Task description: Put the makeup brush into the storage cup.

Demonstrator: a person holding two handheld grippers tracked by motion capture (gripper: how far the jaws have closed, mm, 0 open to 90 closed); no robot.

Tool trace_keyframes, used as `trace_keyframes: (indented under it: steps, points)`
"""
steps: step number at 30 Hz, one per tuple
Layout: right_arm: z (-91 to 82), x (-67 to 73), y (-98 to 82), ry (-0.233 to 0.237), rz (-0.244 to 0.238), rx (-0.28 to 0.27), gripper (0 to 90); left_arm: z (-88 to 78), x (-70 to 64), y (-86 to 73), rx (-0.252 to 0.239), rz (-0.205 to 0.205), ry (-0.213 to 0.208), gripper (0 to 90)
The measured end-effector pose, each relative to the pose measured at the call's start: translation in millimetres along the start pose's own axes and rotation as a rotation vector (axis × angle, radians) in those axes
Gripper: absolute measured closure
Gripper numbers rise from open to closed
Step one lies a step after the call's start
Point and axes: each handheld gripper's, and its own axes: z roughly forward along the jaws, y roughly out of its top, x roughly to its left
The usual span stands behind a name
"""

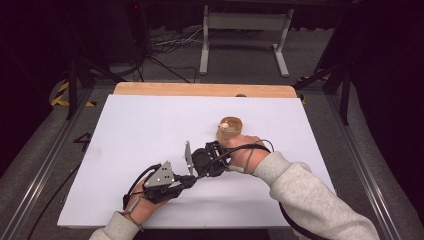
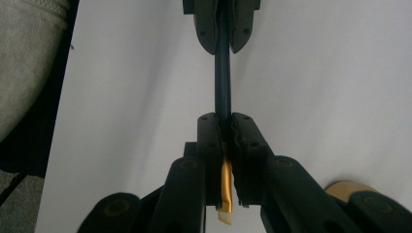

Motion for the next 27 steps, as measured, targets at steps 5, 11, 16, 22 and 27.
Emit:
trace_keyframes:
  steps: [5,11,16,22,27]
  points:
    - [1.1,-0.7,0.4,0.003,-0.009,0.0,83.3,1.7,-0.8,-0.6,0.021,0.011,-0.001,81.4]
    - [1.3,0.1,0.8,0.012,-0.013,0.001,83.3,2.2,-3.0,-0.2,0.032,0.024,-0.011,82.9]
    - [2.6,0.5,1.1,0.016,-0.015,0.0,83.3,3.6,-3.6,-0.4,0.05,0.028,-0.014,83.2]
    - [2.9,0.6,1.6,0.02,-0.016,-0.001,83.4,4.7,-3.7,-0.9,0.062,0.033,-0.015,83.7]
    - [3.4,0.4,1.9,0.021,-0.016,-0.002,83.5,5.3,-3.8,-0.8,0.075,0.041,-0.012,83.8]
